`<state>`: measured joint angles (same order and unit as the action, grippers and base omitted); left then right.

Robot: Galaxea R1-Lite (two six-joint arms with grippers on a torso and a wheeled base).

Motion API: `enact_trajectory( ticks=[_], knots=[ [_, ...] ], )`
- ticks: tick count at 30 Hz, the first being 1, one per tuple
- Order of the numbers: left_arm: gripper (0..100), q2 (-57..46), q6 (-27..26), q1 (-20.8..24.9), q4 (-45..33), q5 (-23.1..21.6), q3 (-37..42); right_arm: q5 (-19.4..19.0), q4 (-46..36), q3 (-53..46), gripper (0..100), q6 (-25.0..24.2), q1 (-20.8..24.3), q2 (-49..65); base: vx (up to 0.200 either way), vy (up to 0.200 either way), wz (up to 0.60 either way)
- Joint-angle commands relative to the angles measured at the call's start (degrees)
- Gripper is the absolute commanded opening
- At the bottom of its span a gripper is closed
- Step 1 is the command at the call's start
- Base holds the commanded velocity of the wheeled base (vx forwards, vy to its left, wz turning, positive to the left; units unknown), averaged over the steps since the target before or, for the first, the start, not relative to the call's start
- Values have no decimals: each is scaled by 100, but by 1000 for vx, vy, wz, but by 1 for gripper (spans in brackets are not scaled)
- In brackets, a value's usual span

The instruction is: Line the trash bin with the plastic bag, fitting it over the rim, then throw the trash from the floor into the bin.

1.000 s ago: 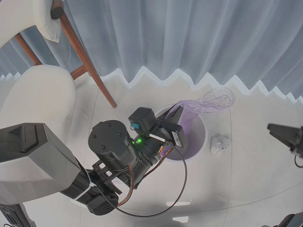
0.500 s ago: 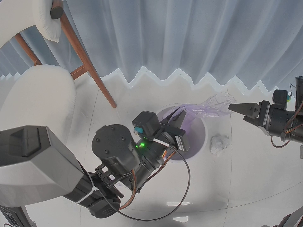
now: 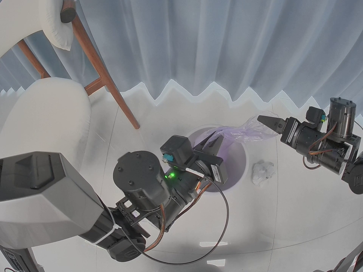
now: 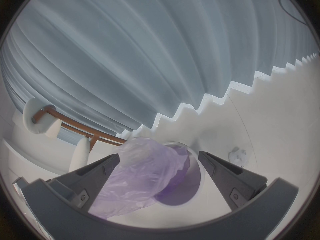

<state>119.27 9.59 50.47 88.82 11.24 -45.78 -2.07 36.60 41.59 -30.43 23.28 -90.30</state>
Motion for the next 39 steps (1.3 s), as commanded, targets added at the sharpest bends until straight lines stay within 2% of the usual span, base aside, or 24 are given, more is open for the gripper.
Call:
enact_trajectory(
  ticks=[1,9,10,19,32,39],
  knots=[
    [0,26,-1,-2,4,1,-2,128,260,-196,100,19,1,-392,0,0,0],
    [0,8,-10,-28,4,1,-2,128,278,-204,100,19,9,-410,0,0,0],
    [0,26,-10,-28,4,1,-2,128,278,-204,0,19,9,-427,0,0,0],
    [0,61,-10,-28,4,1,7,137,594,-204,0,37,62,-181,0,0,0],
    [0,52,-10,-37,4,1,-2,286,1201,-371,0,371,71,65,0,0,0],
    [0,43,-10,-37,4,10,-10,251,1157,-468,0,819,62,355,0,0,0]
  ],
)
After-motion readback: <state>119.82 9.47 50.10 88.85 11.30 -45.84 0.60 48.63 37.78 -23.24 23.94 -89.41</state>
